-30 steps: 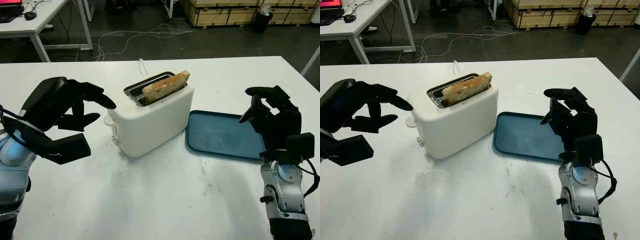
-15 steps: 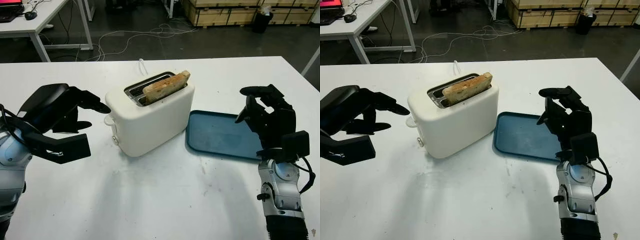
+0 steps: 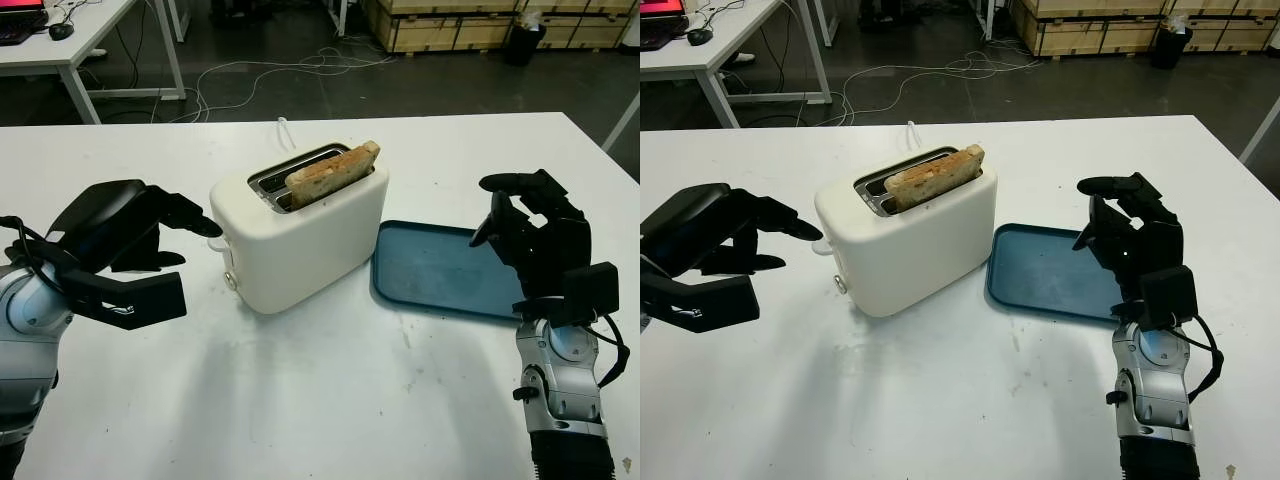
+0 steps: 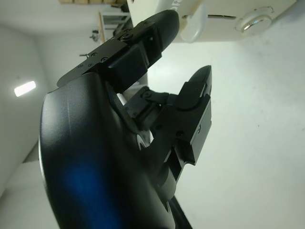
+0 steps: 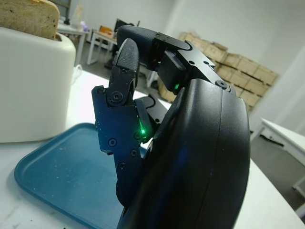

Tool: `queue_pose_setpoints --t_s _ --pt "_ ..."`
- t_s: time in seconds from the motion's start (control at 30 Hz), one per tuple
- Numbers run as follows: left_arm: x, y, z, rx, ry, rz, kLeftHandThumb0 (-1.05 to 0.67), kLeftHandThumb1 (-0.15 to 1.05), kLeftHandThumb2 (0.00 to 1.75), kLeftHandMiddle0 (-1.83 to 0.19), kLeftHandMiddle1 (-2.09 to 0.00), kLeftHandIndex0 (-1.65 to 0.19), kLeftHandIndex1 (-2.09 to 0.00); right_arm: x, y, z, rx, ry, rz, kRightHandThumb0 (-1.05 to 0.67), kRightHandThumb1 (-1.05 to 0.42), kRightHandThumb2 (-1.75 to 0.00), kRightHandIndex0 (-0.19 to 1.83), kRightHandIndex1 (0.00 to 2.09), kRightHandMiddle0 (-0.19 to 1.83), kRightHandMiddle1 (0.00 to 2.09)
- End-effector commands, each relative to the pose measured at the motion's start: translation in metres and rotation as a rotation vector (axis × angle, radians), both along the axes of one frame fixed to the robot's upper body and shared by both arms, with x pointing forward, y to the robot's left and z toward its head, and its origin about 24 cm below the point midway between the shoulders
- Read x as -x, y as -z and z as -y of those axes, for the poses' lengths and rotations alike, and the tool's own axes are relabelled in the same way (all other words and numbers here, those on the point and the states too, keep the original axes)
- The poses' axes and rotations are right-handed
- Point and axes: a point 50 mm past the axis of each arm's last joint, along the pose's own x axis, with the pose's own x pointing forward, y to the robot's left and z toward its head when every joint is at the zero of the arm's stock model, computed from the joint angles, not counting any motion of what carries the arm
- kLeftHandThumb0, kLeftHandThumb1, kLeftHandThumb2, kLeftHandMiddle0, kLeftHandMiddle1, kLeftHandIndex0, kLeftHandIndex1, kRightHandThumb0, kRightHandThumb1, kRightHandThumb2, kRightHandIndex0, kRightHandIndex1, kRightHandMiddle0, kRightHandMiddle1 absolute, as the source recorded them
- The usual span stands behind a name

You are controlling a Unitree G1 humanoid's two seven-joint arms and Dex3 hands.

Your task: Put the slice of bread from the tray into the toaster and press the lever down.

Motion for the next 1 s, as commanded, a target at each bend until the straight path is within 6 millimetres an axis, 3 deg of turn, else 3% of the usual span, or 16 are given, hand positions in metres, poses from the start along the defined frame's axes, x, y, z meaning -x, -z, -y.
queue_pose_setpoints --t_s 0.0,0.97 --pt "-0.0014 0.0029 0.0009 0.008 0.003 0.0 0.33 0.82 0.05 -1.05 -1.55 -1.08 -0.01 -0.0012 -0.0036 -0.0013 -0.01 -0.004 0.013 -0.24 -0.92 -0.49 0.97 1.75 0.7 1.73" --pt "-0.0083 0.0098 -0.0026 -0.024 -0.017 -0.004 0.31 0.85 0.02 -1.05 -1.57 -1.06 0.0 0.0014 0.0001 -0.0008 -0.011 -0.028 0.023 -0.24 -0.92 -0.48 0.95 1.75 0.67 1.75"
